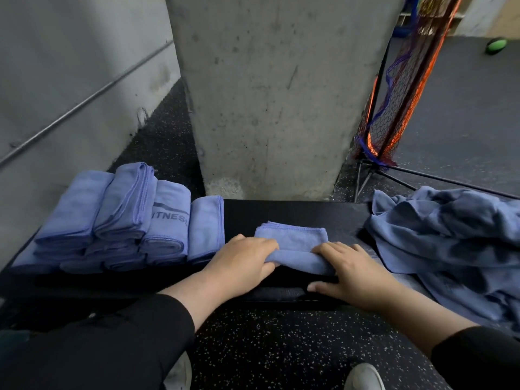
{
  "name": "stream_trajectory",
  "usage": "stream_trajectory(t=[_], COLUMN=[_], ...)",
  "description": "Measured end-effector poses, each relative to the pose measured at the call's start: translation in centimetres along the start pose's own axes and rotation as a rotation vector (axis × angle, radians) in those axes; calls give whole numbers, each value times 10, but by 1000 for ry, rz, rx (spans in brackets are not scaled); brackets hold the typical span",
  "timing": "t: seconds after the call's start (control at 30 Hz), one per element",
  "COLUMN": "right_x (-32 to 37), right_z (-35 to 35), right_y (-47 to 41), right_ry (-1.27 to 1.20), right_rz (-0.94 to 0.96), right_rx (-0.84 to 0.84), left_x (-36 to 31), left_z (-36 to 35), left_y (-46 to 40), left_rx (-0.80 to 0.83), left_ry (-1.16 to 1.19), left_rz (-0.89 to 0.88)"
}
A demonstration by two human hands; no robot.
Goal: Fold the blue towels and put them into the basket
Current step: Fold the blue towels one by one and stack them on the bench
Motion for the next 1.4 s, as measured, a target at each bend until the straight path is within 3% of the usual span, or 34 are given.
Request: stream_trajectory(t=[0.1,0.17,0.3,0.4,0.47,0.53,0.67,0.8,0.93,1.07,1.27,1.4], right_x=[9,9,-8,-16,-18,-19,-26,-39,-42,-34,-4,23], right_z=[5,11,13,4,-3,-10,-24,-31,-23,-3,36,57], right_y=[1,-3,-15,-25,-30,-32,-22,-12,-17,-28,-60,-73], right_ry=[-71,-204,-335,-356,-241,-57,-42,-99,-239,-440,-786,-1250], right_rz=[-43,-133,-264,-231,-132,-27,30,30,-79,-195,-280,-403], right_rx=[-73,-106,-140,-217,-283,-343,-280,-72,-91,-243,-463,-579], left_x=[1,3,5,2,-5,-10,-7,-6,-12,-14,-13,-10], left_z=[7,13,17,7,-1,-9,-25,-26,-19,-1,31,52], left_y=[1,-3,-18,-29,-33,-32,-23,-25,-34,-42,-33,-21], left_rx=[72,126,86,-70,-250,-290,47,76,90,119,169,166], left_ry=[66,246,442,155,-91,-141,-178,-216,-229,-73,383,766], left_rz=[56,150,255,214,49,-126,-73,-75,-73,53,307,396])
Point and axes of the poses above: each hand's wrist, its own y-axis away from the middle knuckle, its own z-axis out of the back of the hand, x = y × z, the point moved 1 cm from there along -y, towards the middle knuckle, and after that the axes turned 10 degrees about z, right-handed, at the moved point
